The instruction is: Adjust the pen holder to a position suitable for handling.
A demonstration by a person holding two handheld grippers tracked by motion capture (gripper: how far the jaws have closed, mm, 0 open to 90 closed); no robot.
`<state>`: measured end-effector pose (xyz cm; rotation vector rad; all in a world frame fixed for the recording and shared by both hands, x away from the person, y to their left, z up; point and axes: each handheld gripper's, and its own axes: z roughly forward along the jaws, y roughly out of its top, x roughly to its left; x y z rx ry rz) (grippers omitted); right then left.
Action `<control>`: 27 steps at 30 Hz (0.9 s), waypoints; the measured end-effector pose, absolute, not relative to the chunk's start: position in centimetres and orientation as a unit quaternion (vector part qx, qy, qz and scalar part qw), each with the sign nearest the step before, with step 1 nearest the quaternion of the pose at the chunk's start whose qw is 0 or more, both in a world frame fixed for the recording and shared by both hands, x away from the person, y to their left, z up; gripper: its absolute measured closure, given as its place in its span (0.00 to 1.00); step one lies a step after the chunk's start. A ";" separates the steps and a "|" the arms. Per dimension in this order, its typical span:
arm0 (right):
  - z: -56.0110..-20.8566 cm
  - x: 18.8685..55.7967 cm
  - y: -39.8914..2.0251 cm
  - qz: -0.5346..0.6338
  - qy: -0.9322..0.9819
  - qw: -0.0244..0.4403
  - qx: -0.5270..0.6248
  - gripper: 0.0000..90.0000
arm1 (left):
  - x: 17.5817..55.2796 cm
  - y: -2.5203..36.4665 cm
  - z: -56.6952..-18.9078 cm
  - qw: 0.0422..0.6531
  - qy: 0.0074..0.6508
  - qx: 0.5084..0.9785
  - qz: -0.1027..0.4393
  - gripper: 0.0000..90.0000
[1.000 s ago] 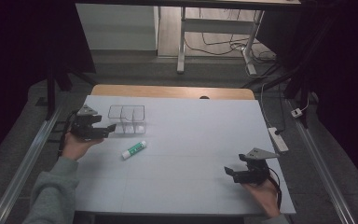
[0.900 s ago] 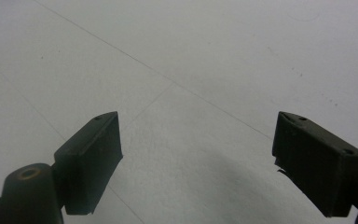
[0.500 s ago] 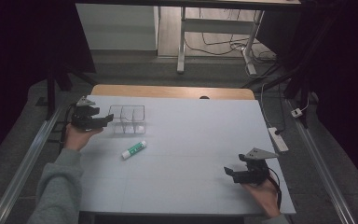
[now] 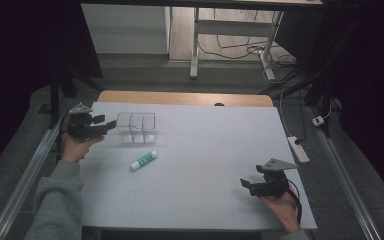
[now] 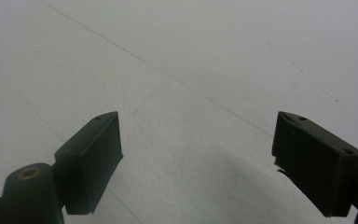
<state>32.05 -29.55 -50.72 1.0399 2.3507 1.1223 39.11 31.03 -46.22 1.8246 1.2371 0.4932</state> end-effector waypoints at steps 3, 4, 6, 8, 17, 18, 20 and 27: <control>-50.7 32.0 -29.5 0.395 0.827 0.167 0.365 0.17 | 39.2 31.5 -46.5 0.422 0.505 0.726 0.198 0.61; -50.7 32.0 -29.5 0.395 0.826 0.166 0.365 0.17 | 39.3 31.5 -46.6 0.417 0.508 0.727 0.199 0.66; -50.7 32.1 -29.6 0.395 0.827 0.166 0.364 0.17 | 39.4 31.5 -46.8 0.411 0.511 0.728 0.200 0.80; -50.7 32.1 -29.5 0.395 0.827 0.166 0.364 0.17 | 39.7 31.4 -47.1 0.403 0.514 0.730 0.201 0.92; -50.7 32.1 -29.5 0.393 0.828 0.167 0.363 0.17 | 41.3 31.0 -49.2 0.379 0.521 0.745 0.172 0.99; -50.7 32.1 -29.5 0.393 0.828 0.167 0.363 0.17 | 41.4 30.9 -49.4 0.375 0.519 0.748 0.172 0.99; -50.7 32.1 -29.5 0.391 0.829 0.167 0.363 0.17 | 41.6 30.5 -49.7 0.370 0.517 0.753 0.170 0.99; -50.7 32.1 -29.5 0.391 0.829 0.167 0.363 0.17 | 42.2 29.2 -50.3 0.360 0.505 0.766 0.168 0.99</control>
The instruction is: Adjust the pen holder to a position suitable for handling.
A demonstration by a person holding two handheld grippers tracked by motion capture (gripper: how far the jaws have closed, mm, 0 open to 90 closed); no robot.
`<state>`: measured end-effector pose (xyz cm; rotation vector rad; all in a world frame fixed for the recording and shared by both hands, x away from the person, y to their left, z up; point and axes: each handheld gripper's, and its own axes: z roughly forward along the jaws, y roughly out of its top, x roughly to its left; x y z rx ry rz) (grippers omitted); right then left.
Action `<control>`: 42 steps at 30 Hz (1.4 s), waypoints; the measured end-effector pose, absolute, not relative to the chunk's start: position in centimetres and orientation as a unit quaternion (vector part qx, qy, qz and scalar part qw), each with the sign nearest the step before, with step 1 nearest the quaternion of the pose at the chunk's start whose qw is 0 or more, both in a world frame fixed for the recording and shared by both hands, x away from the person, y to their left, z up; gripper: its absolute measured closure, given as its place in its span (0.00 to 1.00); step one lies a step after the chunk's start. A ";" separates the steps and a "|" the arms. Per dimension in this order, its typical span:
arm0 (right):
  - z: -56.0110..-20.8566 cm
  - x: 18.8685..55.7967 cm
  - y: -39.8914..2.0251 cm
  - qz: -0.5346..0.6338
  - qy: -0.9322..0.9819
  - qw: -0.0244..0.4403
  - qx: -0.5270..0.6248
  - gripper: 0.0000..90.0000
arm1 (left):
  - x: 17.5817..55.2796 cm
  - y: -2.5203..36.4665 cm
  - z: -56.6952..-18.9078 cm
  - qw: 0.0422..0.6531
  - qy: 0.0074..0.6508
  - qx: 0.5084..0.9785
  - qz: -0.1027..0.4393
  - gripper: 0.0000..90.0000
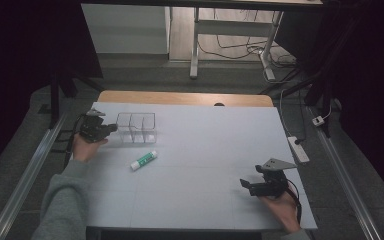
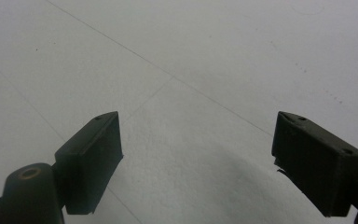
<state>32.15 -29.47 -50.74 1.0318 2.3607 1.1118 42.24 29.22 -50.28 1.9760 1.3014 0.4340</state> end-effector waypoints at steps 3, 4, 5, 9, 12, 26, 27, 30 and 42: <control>-50.8 32.2 -29.5 0.390 0.830 0.166 0.363 0.17 | 42.4 29.1 -50.6 0.354 0.506 0.768 0.169 0.99; -50.8 32.2 -29.4 0.390 0.830 0.166 0.363 0.17 | 42.5 29.1 -50.7 0.353 0.507 0.768 0.167 0.99; -50.8 32.2 -29.4 0.390 0.830 0.166 0.363 0.17 | 42.5 29.1 -50.7 0.353 0.507 0.769 0.166 0.99; -50.9 32.2 -29.4 0.392 0.830 0.162 0.362 0.17 | 42.6 29.0 -50.9 0.350 0.510 0.769 0.164 0.99; -50.9 32.2 -29.4 0.391 0.830 0.162 0.362 0.17 | 42.7 29.0 -50.9 0.350 0.512 0.767 0.164 0.99; -50.9 32.2 -29.3 0.390 0.831 0.162 0.361 0.17 | 42.7 28.2 -50.8 0.350 0.503 0.773 0.162 0.99; -50.9 32.2 -29.3 0.390 0.832 0.162 0.361 0.18 | 42.6 28.0 -50.8 0.350 0.502 0.774 0.162 0.99; -50.9 32.2 -29.3 0.390 0.832 0.162 0.360 0.18 | 42.7 27.6 -50.7 0.354 0.497 0.775 0.164 0.99; -50.9 32.3 -29.3 0.385 0.835 0.161 0.359 0.18 | 43.0 26.9 -50.8 0.361 0.494 0.774 0.165 0.99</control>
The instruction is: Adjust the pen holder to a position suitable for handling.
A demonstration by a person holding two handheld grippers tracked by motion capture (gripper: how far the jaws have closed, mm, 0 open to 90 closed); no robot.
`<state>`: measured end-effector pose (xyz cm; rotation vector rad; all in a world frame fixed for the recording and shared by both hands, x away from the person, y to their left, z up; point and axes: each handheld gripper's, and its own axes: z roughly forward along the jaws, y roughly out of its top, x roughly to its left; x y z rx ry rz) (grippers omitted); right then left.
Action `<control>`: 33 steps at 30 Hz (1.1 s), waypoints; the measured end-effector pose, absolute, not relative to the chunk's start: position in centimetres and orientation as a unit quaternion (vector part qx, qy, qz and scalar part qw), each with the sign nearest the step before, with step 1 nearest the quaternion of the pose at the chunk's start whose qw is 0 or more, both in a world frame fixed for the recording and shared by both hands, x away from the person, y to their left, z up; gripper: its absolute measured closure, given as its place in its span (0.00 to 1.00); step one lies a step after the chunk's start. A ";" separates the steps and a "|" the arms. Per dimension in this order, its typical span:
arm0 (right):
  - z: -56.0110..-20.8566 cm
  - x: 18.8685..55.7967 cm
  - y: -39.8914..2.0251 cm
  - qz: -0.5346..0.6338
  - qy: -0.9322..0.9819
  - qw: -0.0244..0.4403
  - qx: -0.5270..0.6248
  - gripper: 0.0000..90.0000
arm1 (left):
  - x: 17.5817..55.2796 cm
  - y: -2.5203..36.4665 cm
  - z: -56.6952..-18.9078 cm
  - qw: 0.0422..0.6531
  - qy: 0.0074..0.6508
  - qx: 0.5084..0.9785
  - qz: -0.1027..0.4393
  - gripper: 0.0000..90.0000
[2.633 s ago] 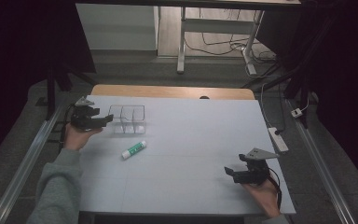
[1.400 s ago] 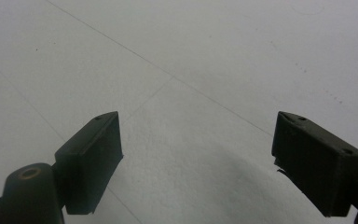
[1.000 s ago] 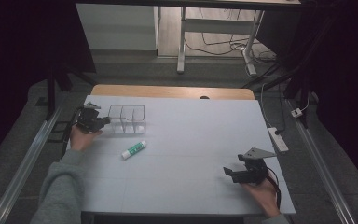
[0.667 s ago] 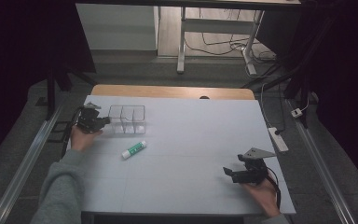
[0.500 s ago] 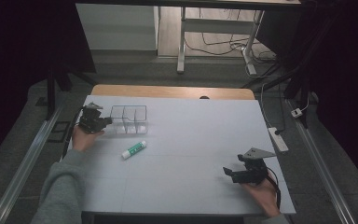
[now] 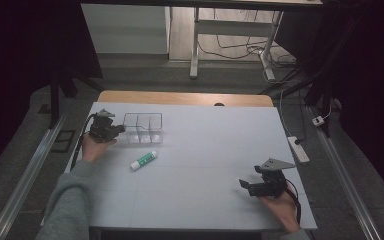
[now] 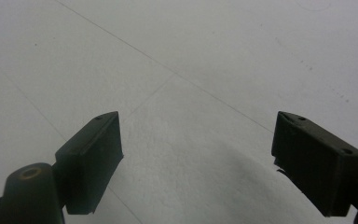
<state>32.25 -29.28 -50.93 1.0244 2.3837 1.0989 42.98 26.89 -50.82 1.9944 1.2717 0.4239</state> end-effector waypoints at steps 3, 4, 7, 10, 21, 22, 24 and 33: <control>-50.9 32.2 -29.3 0.385 0.835 0.161 0.358 0.18 | 43.1 26.7 -50.8 0.363 0.494 0.773 0.166 0.99; -50.9 32.2 -29.3 0.385 0.835 0.161 0.358 0.18 | 43.1 26.7 -50.8 0.364 0.494 0.772 0.166 0.99; -51.0 32.3 -29.2 0.384 0.835 0.161 0.359 0.18 | 43.2 26.6 -50.9 0.366 0.493 0.772 0.165 0.99; -51.0 32.3 -29.2 0.384 0.836 0.160 0.359 0.18 | 43.3 26.6 -50.9 0.368 0.492 0.772 0.163 0.99; -51.0 32.3 -29.2 0.384 0.835 0.159 0.359 0.18 | 43.5 25.5 -50.8 0.370 0.479 0.780 0.160 0.99; -51.0 32.3 -29.2 0.384 0.835 0.158 0.359 0.18 | 43.5 25.4 -50.7 0.369 0.478 0.781 0.160 0.99; -51.0 32.3 -29.2 0.384 0.836 0.159 0.358 0.18 | 43.7 25.1 -50.7 0.368 0.475 0.783 0.160 0.99; -51.1 32.3 -29.2 0.383 0.836 0.159 0.359 0.18 | 44.1 23.9 -50.5 0.366 0.461 0.793 0.158 0.99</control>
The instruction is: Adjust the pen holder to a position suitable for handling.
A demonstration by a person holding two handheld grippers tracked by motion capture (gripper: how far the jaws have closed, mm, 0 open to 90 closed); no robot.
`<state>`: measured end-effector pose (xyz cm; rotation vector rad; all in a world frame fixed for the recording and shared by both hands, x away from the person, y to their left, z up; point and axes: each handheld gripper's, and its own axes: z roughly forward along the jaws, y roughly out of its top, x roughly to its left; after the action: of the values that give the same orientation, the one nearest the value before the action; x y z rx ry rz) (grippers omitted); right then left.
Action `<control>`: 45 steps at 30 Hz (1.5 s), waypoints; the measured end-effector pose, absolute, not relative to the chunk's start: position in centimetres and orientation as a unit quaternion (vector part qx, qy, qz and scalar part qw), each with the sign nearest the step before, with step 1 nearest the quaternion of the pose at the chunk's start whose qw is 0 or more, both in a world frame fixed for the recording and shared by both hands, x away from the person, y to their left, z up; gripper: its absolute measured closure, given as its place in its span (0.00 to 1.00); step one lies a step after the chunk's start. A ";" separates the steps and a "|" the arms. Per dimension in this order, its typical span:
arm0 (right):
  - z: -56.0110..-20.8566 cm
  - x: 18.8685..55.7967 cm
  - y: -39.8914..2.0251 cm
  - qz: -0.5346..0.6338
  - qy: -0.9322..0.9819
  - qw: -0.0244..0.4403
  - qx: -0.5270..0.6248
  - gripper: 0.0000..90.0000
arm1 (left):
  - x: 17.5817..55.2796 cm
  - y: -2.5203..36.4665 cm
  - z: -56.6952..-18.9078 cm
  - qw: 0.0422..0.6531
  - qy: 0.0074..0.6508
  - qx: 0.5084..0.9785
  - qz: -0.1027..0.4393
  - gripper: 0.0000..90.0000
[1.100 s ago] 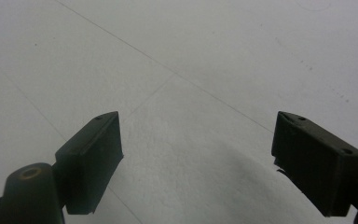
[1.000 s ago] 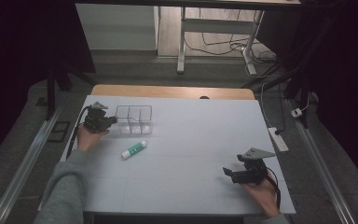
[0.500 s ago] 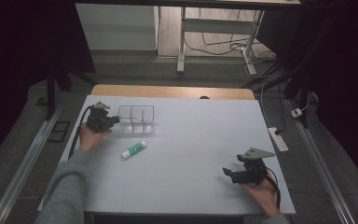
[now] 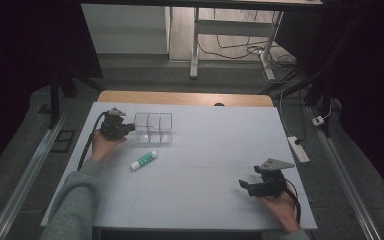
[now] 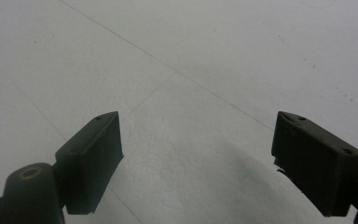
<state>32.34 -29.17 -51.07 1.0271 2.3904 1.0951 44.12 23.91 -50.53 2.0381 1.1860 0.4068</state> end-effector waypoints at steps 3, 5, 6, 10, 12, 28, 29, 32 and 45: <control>-51.1 32.3 -29.2 0.383 0.836 0.159 0.360 0.18 | 44.2 23.6 -50.5 0.366 0.460 0.794 0.155 0.99; -51.1 32.3 -29.2 0.382 0.837 0.159 0.359 0.18 | 44.2 23.3 -50.5 0.367 0.456 0.796 0.155 0.99; -51.1 32.3 -29.2 0.382 0.837 0.159 0.359 0.18 | 44.2 23.2 -50.4 0.366 0.456 0.797 0.154 0.99; -51.1 32.4 -29.2 0.383 0.836 0.159 0.360 0.18 | 44.3 22.7 -50.4 0.367 0.450 0.800 0.152 0.99; -51.1 32.4 -29.2 0.383 0.836 0.159 0.360 0.18 | 44.3 22.4 -50.4 0.367 0.447 0.802 0.151 0.99; -51.1 32.4 -29.1 0.382 0.836 0.159 0.360 0.18 | 44.7 20.2 -50.4 0.366 0.430 0.813 0.144 0.99; -51.1 32.4 -29.1 0.382 0.836 0.159 0.360 0.18 | 44.7 20.1 -50.4 0.367 0.429 0.813 0.144 0.99; -51.1 32.4 -29.1 0.383 0.836 0.158 0.360 0.18 | 44.9 19.8 -50.4 0.368 0.427 0.813 0.144 0.99; -51.2 32.4 -29.1 0.382 0.837 0.157 0.360 0.18 | 45.2 17.5 -50.2 0.368 0.406 0.825 0.136 0.99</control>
<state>32.41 -29.11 -51.18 1.0302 2.3941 1.0923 45.22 17.51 -50.19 2.1197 1.0420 0.3502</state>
